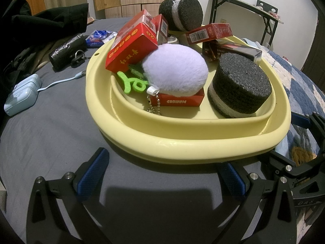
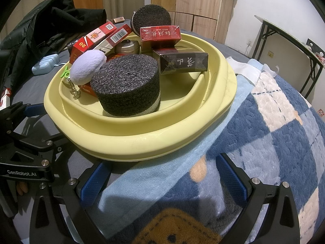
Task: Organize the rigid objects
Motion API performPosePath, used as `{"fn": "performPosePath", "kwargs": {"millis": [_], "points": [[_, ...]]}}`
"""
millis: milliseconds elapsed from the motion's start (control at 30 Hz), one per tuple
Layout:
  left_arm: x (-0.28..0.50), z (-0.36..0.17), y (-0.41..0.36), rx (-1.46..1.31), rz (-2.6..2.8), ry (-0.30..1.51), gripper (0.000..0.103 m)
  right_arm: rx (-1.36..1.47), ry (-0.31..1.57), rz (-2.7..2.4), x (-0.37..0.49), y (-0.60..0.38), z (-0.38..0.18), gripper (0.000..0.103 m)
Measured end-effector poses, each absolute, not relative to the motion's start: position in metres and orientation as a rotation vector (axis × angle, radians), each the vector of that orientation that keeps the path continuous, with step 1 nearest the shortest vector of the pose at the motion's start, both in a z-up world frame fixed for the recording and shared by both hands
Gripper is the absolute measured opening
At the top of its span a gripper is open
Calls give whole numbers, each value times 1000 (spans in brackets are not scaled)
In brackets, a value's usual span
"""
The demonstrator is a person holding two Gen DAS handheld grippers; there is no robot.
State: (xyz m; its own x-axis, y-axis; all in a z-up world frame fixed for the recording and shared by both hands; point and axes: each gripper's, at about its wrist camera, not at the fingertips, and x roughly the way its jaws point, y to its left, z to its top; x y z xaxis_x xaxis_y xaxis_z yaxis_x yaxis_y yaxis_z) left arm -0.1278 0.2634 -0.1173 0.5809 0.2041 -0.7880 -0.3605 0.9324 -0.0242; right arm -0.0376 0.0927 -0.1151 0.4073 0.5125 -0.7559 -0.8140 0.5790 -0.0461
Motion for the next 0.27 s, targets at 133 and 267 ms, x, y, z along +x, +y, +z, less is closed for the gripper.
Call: {"fn": "performPosePath", "kwargs": {"millis": [133,267], "points": [[-128,-117,263,-190,332,892,103,-447,769,872,-38,93,-115,103],[-128,-118,263,-193,331,891,103,-447,769,872,-38,93,-115,103]]}}
